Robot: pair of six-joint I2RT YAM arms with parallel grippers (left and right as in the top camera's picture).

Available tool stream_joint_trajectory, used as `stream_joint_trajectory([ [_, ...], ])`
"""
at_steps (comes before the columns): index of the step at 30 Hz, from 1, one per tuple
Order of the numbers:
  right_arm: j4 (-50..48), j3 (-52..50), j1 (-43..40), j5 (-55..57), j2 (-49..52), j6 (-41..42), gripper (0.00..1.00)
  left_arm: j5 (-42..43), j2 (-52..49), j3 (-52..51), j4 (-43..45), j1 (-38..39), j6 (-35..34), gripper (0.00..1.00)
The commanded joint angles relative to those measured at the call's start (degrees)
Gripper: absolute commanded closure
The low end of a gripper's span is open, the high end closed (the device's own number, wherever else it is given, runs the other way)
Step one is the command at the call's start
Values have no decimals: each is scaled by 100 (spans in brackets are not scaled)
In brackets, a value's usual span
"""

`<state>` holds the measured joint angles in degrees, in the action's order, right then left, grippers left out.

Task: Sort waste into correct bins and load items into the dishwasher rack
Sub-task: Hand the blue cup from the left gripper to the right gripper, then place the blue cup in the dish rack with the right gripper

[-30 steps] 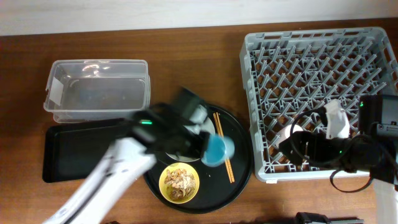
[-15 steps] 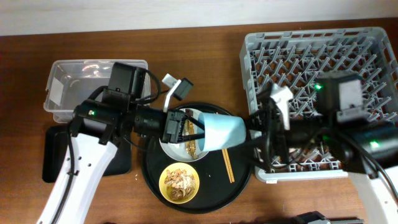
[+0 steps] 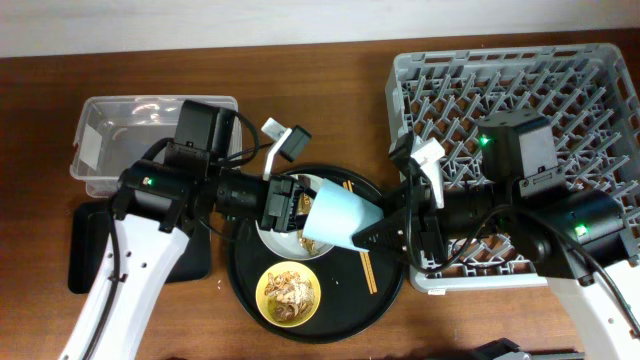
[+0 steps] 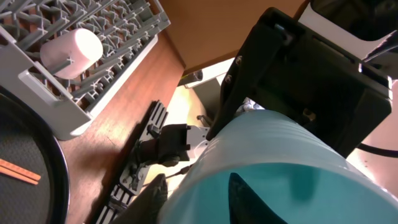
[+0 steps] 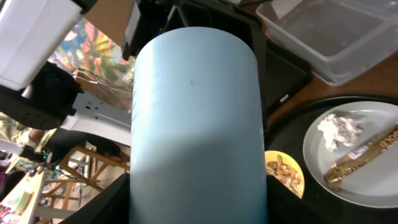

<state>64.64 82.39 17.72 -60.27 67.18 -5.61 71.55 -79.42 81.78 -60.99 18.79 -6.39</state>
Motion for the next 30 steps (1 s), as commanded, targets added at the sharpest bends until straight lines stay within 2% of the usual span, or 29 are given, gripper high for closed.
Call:
stream_joint_trajectory([
  [1, -13, 20, -57, 341, -61, 105, 50, 0, -33, 35, 13, 28, 50, 41],
  [2, -13, 20, -142, 437, -85, 238, 51, -15, -33, 35, 13, 28, 50, 14],
  [3, 9, 20, -396, 538, -136, 363, 51, -109, -33, 35, 9, 28, 50, 1],
  [6, 293, 24, -1193, 634, -337, 426, 52, -238, -33, 35, 7, 26, 46, 1],
  [8, 789, 24, -1939, 1156, -483, 466, 51, -251, -33, 35, 7, 26, 48, 1],
  [11, 1565, 24, -3010, 3077, -560, 822, 51, -372, -33, 35, 7, 28, 46, 1],
  [14, 1961, 22, -3908, 5316, -391, 1670, 51, -393, -33, 35, 7, 28, 48, 1],
  [15, 1985, 22, -4074, 5643, -289, 1871, 51, -396, -33, 35, 7, 28, 48, 1],
  [20, 1790, 22, -4291, 6264, 640, 2267, 51, -544, -33, 35, -125, 28, 48, 1],
  [25, 1513, 22, -4286, 6201, 1729, 2267, 51, -544, -33, 35, -162, 28, 48, 1],
  [28, 1268, 22, -4286, 5755, 2312, 2258, 50, -592, -33, 35, -162, 28, 46, 1],
  [29, 1270, 22, -4286, 5751, 2417, 2253, 42, -671, -33, 35, -164, 28, 46, 1],
  [30, 1320, 24, -4286, 5751, 2483, 2240, 24, -789, -33, 35, -175, 28, 46, 1],
])
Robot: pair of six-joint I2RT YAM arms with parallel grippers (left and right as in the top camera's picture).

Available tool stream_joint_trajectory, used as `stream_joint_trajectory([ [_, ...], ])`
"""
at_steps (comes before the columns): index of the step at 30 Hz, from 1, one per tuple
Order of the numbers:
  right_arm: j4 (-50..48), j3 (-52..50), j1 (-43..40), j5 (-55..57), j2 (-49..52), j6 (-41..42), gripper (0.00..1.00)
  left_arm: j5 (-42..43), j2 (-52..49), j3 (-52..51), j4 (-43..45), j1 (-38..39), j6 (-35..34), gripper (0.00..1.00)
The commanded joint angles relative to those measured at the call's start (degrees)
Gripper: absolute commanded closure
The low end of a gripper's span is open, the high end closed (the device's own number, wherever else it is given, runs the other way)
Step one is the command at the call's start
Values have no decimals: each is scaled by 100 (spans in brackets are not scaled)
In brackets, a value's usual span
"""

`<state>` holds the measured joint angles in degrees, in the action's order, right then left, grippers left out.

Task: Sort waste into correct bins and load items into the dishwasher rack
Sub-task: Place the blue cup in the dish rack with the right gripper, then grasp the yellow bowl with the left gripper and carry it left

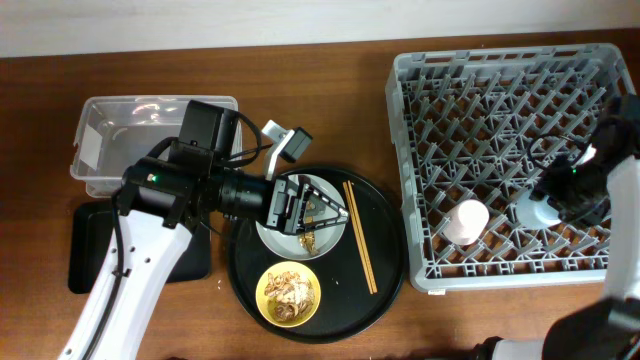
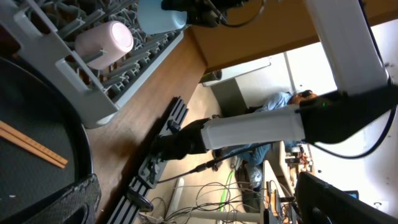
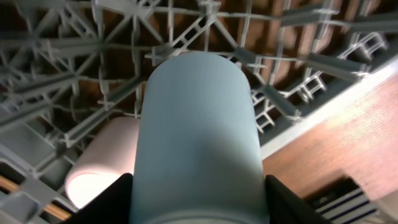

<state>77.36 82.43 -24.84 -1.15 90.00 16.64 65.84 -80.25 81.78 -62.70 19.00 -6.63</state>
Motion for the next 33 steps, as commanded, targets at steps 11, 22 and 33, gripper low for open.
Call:
stream_joint_trajectory([
  [11, 944, 538, 260, -2282, -1399, -1067, 1, -6067, 48, -343, -1110, 1303, -1829, 8],
  [22, 1331, 533, 1097, -2396, -2253, -1062, 1, -6347, -52, -2953, 1237, 2898, -3923, 55],
  [33, 1331, 533, 1097, -2391, -2208, -1064, 1, -6393, -1311, -2990, 1886, 3324, -3943, 83],
])
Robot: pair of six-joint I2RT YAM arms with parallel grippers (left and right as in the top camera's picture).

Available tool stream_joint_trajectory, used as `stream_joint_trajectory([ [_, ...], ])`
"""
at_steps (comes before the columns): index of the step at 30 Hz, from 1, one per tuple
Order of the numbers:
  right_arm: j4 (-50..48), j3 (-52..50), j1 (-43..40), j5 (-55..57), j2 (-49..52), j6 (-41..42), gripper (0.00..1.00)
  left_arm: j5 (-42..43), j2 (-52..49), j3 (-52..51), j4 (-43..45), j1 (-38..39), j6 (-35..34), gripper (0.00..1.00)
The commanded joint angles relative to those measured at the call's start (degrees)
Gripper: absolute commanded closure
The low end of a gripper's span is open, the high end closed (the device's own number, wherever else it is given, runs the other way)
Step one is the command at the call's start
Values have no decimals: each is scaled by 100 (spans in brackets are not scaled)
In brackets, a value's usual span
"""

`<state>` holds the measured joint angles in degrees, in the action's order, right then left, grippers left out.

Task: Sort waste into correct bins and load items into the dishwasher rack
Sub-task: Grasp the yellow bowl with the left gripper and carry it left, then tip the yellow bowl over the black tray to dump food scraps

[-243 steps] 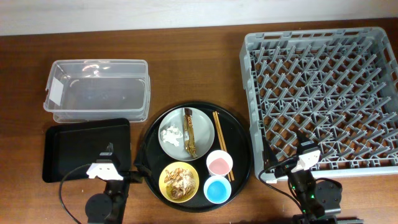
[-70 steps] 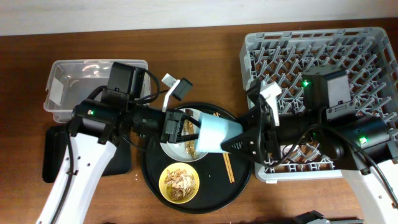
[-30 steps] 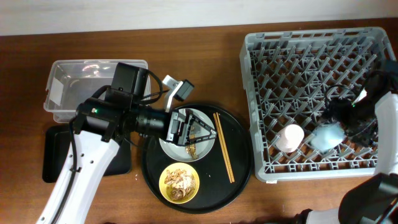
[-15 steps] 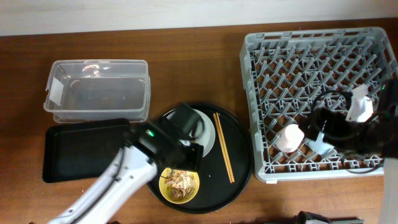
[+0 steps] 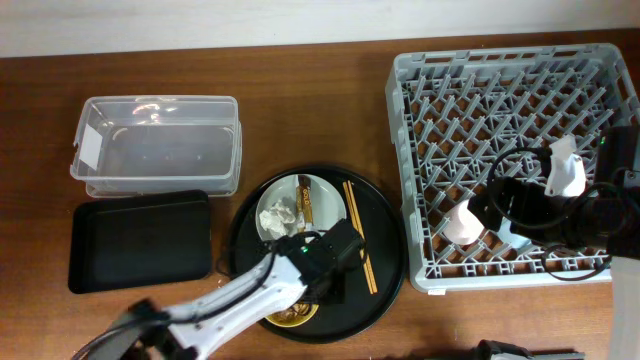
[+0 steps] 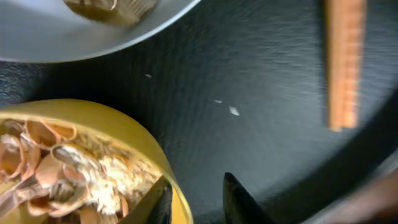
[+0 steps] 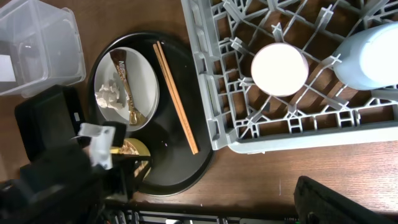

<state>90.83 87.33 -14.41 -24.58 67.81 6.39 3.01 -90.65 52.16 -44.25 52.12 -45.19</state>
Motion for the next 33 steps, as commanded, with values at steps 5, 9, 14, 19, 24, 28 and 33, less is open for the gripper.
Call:
stream_joint_trajectory([
  [5, -15, 44, 52, -50, 11, -39, 1, -94, -229, 334, -319, 11, -81, 99],
  [9, -13, 44, 55, -48, 11, -39, 1, -197, -17, 1311, -1606, -140, 393, 100],
  [14, -15, 44, 55, -48, 11, -39, 1, -387, 122, 2739, -3449, -1196, 1222, 100],
  [19, -13, 44, 52, -48, 11, -39, 1, -76, 216, 3027, -3639, -3040, 2269, 100],
  [24, -13, 44, 52, -48, 11, -39, 1, 2114, 144, 2973, -3379, -5519, 4100, 100],
  [28, -13, 44, 52, -48, 11, -39, 1, 4242, -258, 2450, -3407, -7125, 5692, 100],
  [33, -13, 44, 52, -48, 11, -39, 1, 6293, -1095, 1790, -3810, -8376, 7860, 100],
])
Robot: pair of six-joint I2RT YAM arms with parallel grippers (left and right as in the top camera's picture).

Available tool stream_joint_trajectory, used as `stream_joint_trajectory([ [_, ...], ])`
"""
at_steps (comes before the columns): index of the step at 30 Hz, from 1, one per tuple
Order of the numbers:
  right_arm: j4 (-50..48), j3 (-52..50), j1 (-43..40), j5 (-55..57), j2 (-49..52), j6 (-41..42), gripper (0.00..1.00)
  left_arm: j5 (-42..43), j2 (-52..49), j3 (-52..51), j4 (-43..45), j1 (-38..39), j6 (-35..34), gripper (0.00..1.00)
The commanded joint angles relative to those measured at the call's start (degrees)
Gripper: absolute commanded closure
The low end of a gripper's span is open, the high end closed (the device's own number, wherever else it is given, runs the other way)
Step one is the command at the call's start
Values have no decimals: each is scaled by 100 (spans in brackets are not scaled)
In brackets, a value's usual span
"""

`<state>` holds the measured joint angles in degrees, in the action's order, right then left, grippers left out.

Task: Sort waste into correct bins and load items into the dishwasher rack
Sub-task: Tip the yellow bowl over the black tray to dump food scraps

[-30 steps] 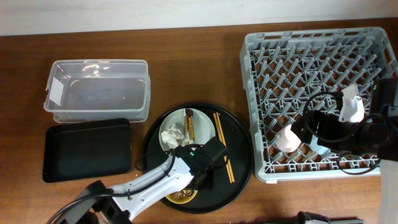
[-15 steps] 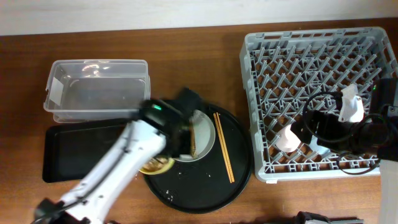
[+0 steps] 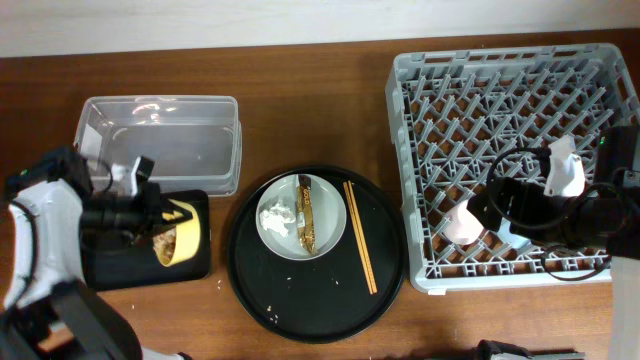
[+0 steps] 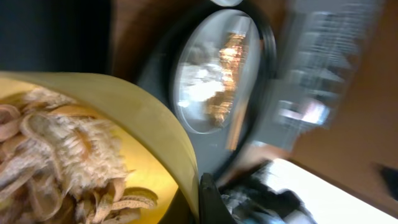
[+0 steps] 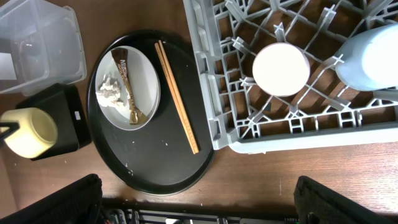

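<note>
My left gripper (image 3: 158, 228) is shut on the rim of the yellow bowl (image 3: 180, 238). It holds the bowl tipped on its side over the black bin (image 3: 100, 265). Food scraps (image 4: 56, 149) still fill the bowl, and one finger (image 4: 208, 202) presses on its rim. On the round black tray (image 3: 300, 300), the white plate (image 3: 322, 228) carries a crumpled tissue (image 3: 277, 215) and a wrapper (image 3: 306, 212). Chopsticks (image 3: 360, 238) lie beside the plate. My right gripper (image 5: 198, 186) hangs open and empty above the rack's near edge. The pink cup (image 5: 280, 68) and blue cup (image 5: 373, 56) stand in the rack.
The grey dishwasher rack (image 3: 500, 80) fills the right side of the table. A clear plastic container (image 3: 155, 140) sits behind the black bin. Crumbs dot the round tray's near part.
My left gripper was at the yellow bowl's rim on the round tray. It now holds that bowl tipped over the black bin at the left. The right arm has not moved.
The blue cup was first between both grippers above the tray. Then my right gripper held it over the rack while the left stood open above the plate. Then the cup stood in the rack and the left was at the yellow bowl, which is now over the black bin.
</note>
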<state>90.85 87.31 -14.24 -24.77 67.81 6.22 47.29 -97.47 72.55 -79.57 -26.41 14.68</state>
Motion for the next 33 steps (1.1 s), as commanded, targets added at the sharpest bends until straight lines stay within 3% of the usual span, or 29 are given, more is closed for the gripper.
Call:
stream_joint_trajectory([
  [1, -15, 46, 35, -28, 11, -24, 1, 2092, -612, -254, -511, -756, 2354, 100],
  [5, -13, 46, 35, -24, 11, -22, 1, 2546, -1043, -254, -623, -1217, 2671, 100],
  [11, -2, 46, 35, -24, 11, -22, 1, 2736, -1161, -256, -1086, -1248, 3226, 100],
  [13, 2, 46, 35, -24, 11, -22, 1, 2643, -1196, -256, -852, -1255, 2975, 100],
  [18, 28, 46, 35, -9, 11, -24, 1, 2649, -1209, -256, -1008, -1252, 3200, 100],
  [19, 28, 46, 35, -9, 11, -24, 1, 2575, -1224, -256, -748, -1261, 3018, 100],
  [20, 31, 46, 35, -9, 11, -24, 1, 2697, -1246, -256, -1095, -1259, 2789, 100],
  [21, 52, 46, 35, -9, 11, -26, 1, 3012, -1228, -256, -1709, -1259, 3849, 100],
  [22, 70, 46, 35, -7, 11, -24, 1, 2966, -1224, -254, -1668, -1261, 4291, 100],
  [24, 72, 46, 35, -9, 9, -24, 1, 2529, -1276, -269, -1174, -1318, 3279, 100],
  [25, 79, 46, 35, -9, 11, -24, 1, 2610, -1290, -284, -1443, -1325, 3147, 100],
  [26, 94, 46, 35, -9, 11, -24, 1, 2857, -1248, -302, -1718, -1298, 3963, 100],
  [27, 90, 46, 35, -9, 11, -24, 1, 2839, -1217, -295, -1456, -1298, 4142, 100],
  [28, 90, 46, 35, -9, 11, -24, 1, 2793, -1226, -299, -1255, -1309, 3495, 100],
  [29, 103, 46, 35, -9, 11, -24, 1, 2927, -1233, -306, -1467, -1314, 3405, 100],
  [30, 118, 46, 35, -9, 11, -24, 2, 3049, -1193, -304, -1606, -1307, 4085, 100],
  [33, 120, 46, 35, -9, 11, -24, 1, 2955, -1147, -304, -1718, -1303, 4103, 100],
])
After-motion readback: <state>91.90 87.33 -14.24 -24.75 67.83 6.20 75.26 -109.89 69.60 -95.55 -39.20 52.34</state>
